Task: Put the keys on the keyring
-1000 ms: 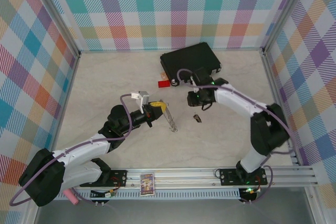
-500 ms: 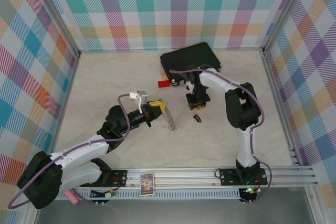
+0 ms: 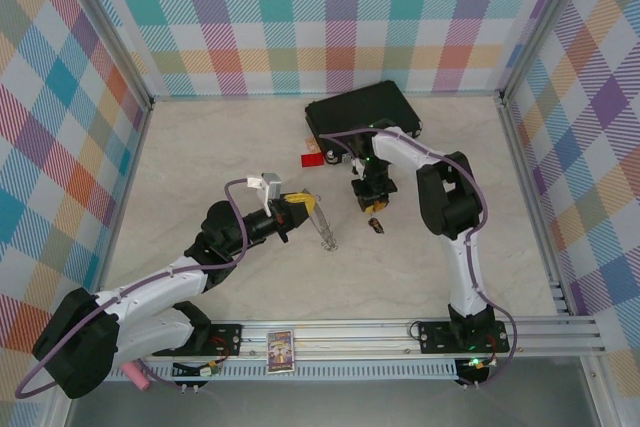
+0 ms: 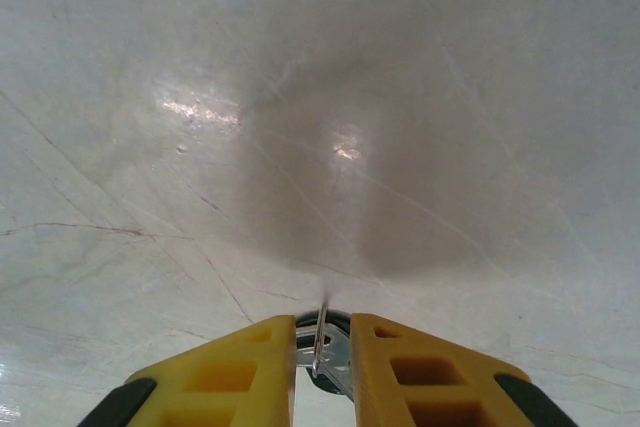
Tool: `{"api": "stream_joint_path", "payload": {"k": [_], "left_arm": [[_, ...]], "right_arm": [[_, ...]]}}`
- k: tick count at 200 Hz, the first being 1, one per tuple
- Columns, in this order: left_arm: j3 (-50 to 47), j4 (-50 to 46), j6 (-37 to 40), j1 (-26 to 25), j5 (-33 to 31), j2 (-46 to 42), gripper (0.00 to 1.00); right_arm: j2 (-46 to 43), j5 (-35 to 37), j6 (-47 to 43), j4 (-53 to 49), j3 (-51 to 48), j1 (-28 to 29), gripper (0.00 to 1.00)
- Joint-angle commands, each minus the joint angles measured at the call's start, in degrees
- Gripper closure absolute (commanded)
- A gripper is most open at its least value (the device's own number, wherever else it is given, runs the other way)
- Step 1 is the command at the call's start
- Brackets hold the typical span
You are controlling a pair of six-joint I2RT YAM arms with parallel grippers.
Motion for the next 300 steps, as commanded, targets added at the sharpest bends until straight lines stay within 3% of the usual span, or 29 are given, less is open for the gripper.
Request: {"api": "stream_joint_path", "payload": {"k": [1, 98, 126, 164, 245, 300], "left_arm": [[-0.4, 4.5, -0.9, -0.7, 0.7, -1.4, 1.00], [-0.3, 4.5, -1.0, -0.9, 0.9, -2.0, 1.00], [-0.3, 4.4, -1.1, -1.0, 1.1, -1.9, 1.00], [-0.2, 4.4, -1.0, -1.1, 1.1, -1.6, 1.00], [-0.1, 4.6, -0.6, -1.2, 0.7, -0.2, 1.00], [-0.2, 4.9, -0.6, -1.2, 0.6, 0.7, 1.00]], "right_arm": [[1.5, -1.8, -0.7, -3.0, 1.4, -0.2, 0.79], [2.2, -2.2, -0.9, -2.9, 0.8, -0.2, 0.87], [2.0, -1.8, -0.7, -2.6, 0.5, -0.2, 1.00], [-3.0, 0.0, 0.0, 0.7, -2.5, -0.1, 1.00], [-19.8, -0.4, 4.3, 21.8, -21.3, 0.1, 1.00], [-25.3, 2.4, 7.4, 37.7, -33.2, 0.8, 1.00]]}}
